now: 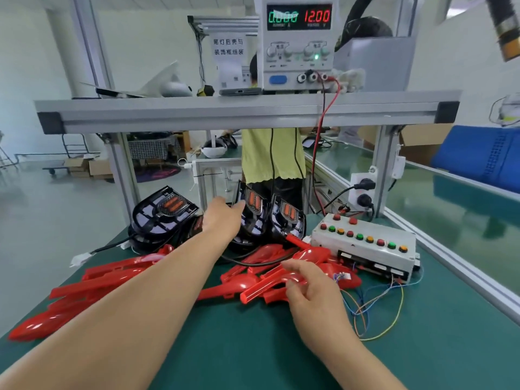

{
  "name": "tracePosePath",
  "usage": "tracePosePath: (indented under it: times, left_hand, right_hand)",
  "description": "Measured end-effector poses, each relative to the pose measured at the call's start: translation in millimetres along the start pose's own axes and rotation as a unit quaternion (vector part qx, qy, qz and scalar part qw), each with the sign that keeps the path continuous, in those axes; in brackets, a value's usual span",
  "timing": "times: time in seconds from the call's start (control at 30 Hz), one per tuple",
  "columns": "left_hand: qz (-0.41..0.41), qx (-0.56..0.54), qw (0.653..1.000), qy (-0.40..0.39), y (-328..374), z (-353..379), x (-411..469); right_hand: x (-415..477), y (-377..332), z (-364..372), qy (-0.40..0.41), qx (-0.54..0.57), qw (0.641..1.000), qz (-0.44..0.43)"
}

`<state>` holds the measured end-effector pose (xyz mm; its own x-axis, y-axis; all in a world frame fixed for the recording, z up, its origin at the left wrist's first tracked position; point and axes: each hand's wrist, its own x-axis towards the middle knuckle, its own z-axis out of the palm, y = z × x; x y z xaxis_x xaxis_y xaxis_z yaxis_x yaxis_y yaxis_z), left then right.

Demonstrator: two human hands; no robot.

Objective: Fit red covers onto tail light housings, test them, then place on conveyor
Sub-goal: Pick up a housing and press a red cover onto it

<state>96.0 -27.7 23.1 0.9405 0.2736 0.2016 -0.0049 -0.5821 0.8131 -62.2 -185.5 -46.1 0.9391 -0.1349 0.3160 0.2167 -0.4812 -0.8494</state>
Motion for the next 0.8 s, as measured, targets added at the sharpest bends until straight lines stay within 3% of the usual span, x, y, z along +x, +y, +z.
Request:
tracePosePath:
  times: [0.2, 0.3, 0.4, 0.6, 0.8]
  left_hand:
    - [-0.086, 0.091, 0.99, -0.063, 8.4, 17.1, 18.3]
    - [-0.07, 0.027, 0.994, -0.083, -2.7, 20.2, 22.0]
    - [-0.082, -0.065, 0.993, -0.05, -14.3, 13.9, 24.7]
    - [-0.101, -0.138, 0.985, 0.031, -28.4, -8.3, 11.4]
    - [-0.104, -0.191, 0.975, 0.037, -42.5, -30.3, -30.6]
  right_hand:
    - [0.3, 0.2, 1.5, 0.004, 0.019, 1.0, 0.005]
    - [0.2, -1.8, 1.4, 0.002, 0.016, 1.0, -0.005]
    - [0.0, -2.5, 1.4, 0.001, 0.005, 1.0, -0.016]
    - [0.6, -3.7, 1.3, -0.003, -0.009, 0.999, -0.032]
    - [1.2, -2.6, -1.6, 0.014, 0.026, 0.999, -0.015]
